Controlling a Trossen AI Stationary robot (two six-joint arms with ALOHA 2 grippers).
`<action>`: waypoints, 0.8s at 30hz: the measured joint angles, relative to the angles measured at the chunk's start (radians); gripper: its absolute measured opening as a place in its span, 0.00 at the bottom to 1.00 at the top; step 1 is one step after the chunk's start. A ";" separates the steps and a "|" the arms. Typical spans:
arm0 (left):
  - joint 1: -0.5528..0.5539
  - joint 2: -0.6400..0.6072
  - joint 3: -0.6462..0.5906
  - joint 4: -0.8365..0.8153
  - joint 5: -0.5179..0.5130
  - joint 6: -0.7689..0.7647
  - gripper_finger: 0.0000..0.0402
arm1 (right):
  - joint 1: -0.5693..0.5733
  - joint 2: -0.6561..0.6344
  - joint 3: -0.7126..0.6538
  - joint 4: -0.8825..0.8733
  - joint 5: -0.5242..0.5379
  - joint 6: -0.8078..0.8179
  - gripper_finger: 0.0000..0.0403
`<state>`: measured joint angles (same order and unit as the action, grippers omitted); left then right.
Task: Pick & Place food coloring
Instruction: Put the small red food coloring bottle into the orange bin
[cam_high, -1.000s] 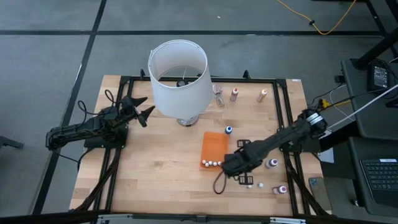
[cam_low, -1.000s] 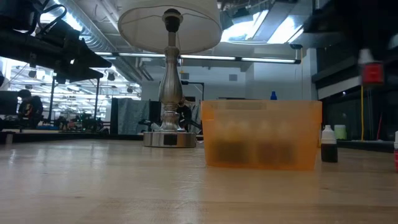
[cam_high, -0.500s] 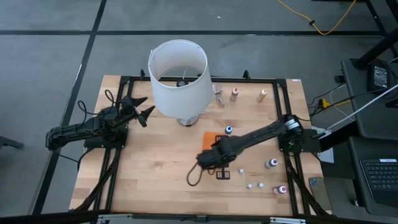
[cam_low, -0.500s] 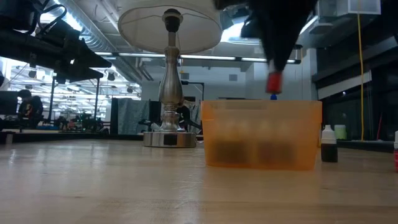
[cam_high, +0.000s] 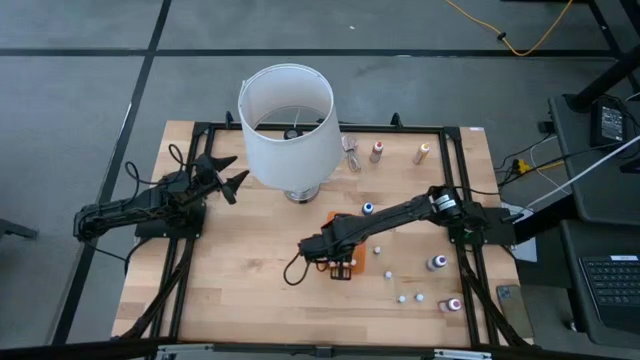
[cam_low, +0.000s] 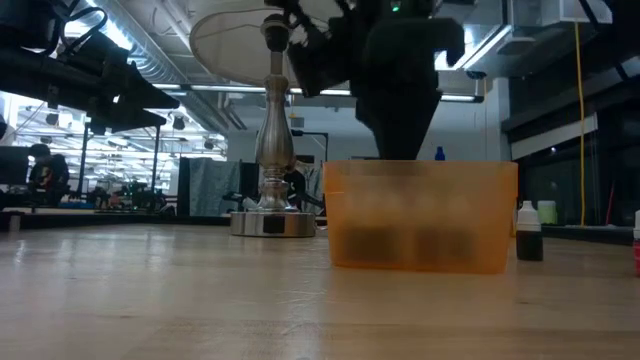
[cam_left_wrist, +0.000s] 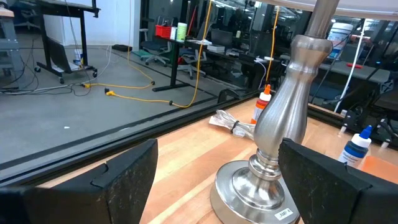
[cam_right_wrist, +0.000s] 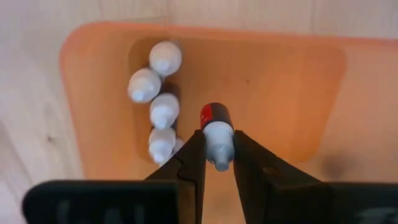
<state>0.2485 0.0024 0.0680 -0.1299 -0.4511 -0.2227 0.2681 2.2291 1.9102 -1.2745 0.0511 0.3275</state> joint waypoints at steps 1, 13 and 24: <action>0.000 0.000 0.000 0.000 0.000 0.000 0.80 | -0.002 0.005 0.000 0.004 0.001 0.000 0.17; 0.000 0.000 0.000 0.000 0.000 0.000 0.80 | -0.005 0.025 0.000 0.083 0.054 -0.022 0.17; 0.000 0.000 0.000 0.000 0.000 0.000 0.80 | -0.006 0.060 0.000 0.098 0.054 -0.023 0.18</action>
<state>0.2485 0.0023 0.0681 -0.1299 -0.4511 -0.2228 0.2619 2.2893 1.9102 -1.1763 0.1050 0.3050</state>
